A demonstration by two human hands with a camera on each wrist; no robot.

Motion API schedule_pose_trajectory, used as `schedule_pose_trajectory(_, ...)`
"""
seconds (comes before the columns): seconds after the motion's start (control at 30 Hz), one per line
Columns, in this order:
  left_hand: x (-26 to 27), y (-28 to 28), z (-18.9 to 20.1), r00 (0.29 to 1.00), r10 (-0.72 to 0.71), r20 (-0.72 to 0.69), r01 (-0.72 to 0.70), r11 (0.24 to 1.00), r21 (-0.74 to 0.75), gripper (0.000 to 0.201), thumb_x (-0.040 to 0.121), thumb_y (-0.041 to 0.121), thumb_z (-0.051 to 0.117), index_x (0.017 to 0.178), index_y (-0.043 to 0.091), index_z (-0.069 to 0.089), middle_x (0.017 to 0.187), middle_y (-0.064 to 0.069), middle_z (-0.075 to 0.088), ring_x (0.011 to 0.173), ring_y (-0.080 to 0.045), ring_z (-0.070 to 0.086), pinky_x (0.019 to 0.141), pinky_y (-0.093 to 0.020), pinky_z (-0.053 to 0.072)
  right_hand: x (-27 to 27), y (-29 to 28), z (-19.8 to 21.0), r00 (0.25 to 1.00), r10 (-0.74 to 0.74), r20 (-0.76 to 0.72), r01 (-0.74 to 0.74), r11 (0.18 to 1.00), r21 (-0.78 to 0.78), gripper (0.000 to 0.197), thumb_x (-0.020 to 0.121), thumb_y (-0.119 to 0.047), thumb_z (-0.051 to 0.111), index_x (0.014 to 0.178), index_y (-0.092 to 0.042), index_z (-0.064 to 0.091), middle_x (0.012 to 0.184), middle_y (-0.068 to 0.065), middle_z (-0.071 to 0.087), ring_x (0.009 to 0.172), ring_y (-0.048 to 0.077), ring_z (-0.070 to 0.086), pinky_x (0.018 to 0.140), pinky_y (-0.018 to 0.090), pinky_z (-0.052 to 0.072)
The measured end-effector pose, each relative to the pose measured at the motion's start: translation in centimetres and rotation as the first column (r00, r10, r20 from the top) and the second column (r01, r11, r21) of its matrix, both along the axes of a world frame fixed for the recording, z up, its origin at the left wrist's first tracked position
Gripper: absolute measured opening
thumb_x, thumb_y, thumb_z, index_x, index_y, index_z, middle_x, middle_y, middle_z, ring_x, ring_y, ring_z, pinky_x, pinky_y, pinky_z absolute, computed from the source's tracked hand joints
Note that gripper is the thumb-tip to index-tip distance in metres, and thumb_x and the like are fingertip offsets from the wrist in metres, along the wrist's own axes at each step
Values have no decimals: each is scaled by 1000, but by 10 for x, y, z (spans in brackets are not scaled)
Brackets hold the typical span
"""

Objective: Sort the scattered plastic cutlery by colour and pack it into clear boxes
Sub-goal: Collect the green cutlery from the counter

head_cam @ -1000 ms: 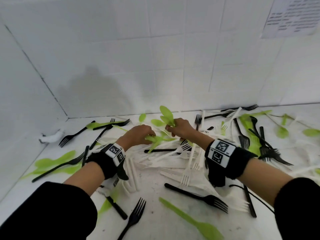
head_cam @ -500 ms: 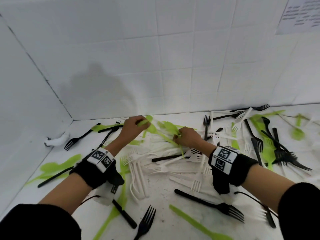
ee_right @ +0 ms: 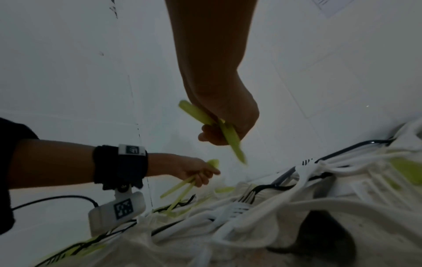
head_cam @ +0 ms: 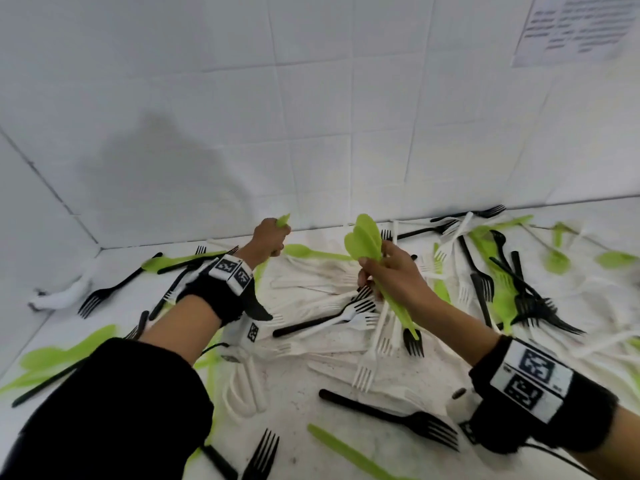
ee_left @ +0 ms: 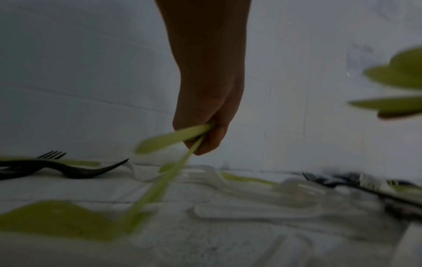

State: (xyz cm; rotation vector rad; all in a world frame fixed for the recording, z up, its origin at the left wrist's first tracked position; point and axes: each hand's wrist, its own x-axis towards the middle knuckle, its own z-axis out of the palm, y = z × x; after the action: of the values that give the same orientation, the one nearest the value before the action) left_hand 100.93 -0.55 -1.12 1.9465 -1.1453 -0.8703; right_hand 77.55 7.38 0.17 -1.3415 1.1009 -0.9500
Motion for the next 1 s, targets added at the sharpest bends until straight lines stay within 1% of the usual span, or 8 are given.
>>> schedule_pose_trajectory(0.07,-3,-8,-13,907,-171,386,122,982,147,27,92,23,56,103,-2,56,98,-22,59,88,-37,59,70,-32,48,-7,-3,4,998,-29,59,28,999,20,7,95,-8,50,99,-13,53,57,-3,63,37,8,43,38,18,36)
schedule_pose_trajectory(0.13,-1,-6,-18,801,-248,544,156,965,210,47,89,30,61,118,-6,51,121,-24,54,115,-38,50,89,-36,41,-7,-4,9,996,-31,85,29,999,30,10,96,-5,47,96,-13,52,63,1,62,41,6,47,41,19,38)
schedule_pose_trajectory(0.33,-4,-6,-24,785,-285,551,227,959,171,38,79,24,72,105,-1,61,113,-20,61,109,-34,55,81,-33,43,-11,-6,4,996,-41,74,37,998,51,17,94,-2,45,91,-18,51,64,1,55,42,7,44,40,20,36)
schedule_pose_trajectory(0.43,-2,3,-19,833,-281,477,279,957,77,24,81,25,70,93,5,64,100,-16,64,98,-30,58,73,-29,37,-4,-5,3,998,-28,52,25,998,64,16,94,-6,46,82,-15,49,65,1,53,45,7,42,39,17,33)
schedule_pose_trajectory(0.53,-4,16,-3,911,-245,333,301,945,-129,19,82,26,70,79,11,59,79,-6,60,73,-17,57,66,-27,37,3,-4,9,998,-20,53,16,997,78,18,96,-16,48,78,-14,48,68,2,50,51,10,39,40,17,33)
schedule_pose_trajectory(0.67,-11,49,34,977,-173,126,209,900,-382,10,83,16,69,78,17,60,60,7,55,45,4,49,47,-10,35,13,3,21,995,-23,94,16,997,73,18,98,-13,44,80,-13,49,71,2,48,53,10,40,42,18,35)
schedule_pose_trajectory(0.83,-19,77,62,977,-171,-131,96,890,-446,10,87,14,64,79,19,60,61,0,47,44,0,40,36,-14,23,19,21,31,986,34,163,-36,999,12,17,96,-6,46,83,-15,51,71,4,50,44,7,47,40,19,40)
schedule_pose_trajectory(1.0,-36,109,75,938,-151,-314,8,910,-414,14,91,12,54,79,18,56,81,4,67,60,0,55,37,-15,20,14,46,44,975,120,185,-108,991,-76,7,94,-6,52,92,-12,54,70,5,54,42,7,51,43,19,43)
